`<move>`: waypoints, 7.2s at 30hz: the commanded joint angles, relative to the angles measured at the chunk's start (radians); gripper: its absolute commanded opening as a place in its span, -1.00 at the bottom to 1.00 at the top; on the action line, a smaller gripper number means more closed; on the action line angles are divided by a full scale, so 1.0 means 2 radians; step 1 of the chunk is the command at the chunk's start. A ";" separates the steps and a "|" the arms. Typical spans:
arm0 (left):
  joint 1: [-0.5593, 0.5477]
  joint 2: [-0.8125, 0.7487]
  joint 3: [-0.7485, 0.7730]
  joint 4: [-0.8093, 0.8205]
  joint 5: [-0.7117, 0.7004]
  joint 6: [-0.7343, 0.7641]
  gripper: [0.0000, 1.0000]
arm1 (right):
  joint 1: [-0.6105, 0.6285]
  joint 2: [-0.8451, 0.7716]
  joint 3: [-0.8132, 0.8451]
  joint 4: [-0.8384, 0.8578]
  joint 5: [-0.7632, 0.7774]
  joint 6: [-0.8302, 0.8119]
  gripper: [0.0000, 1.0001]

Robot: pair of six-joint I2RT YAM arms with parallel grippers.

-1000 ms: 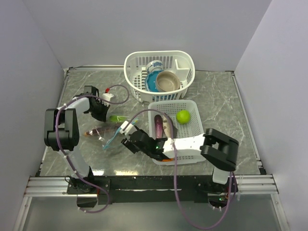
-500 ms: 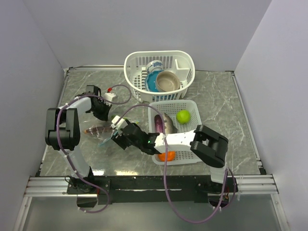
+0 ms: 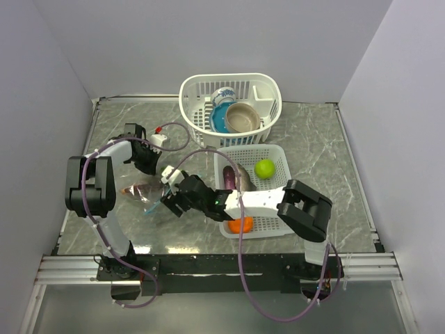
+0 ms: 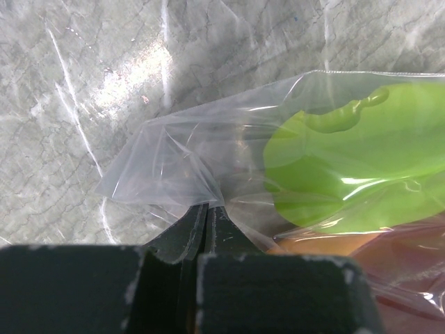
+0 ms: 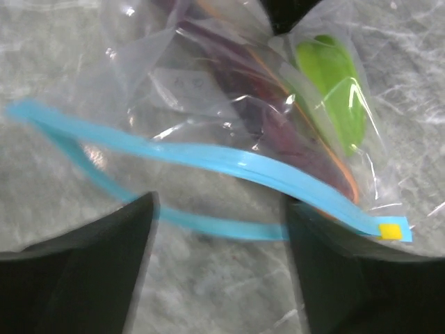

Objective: Open the zip-top bag and remove the fake food

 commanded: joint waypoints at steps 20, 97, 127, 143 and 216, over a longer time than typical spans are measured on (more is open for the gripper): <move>-0.003 0.005 -0.007 -0.024 0.019 0.035 -0.98 | -0.014 0.144 0.117 0.163 0.067 -0.149 1.00; -0.039 -0.013 -0.048 -0.015 0.002 0.050 -0.98 | 0.044 -0.060 -0.068 0.008 -0.036 0.010 -0.64; -0.022 -0.013 -0.030 0.032 -0.112 0.012 -0.98 | 0.064 -0.404 -0.146 -0.119 0.199 -0.025 -1.00; -0.022 -0.092 0.087 -0.110 0.041 0.005 -0.98 | 0.062 -0.472 -0.200 -0.310 0.515 0.243 -1.00; -0.032 -0.018 -0.012 0.004 -0.030 0.036 -0.98 | -0.011 0.018 -0.015 0.067 0.010 0.029 0.54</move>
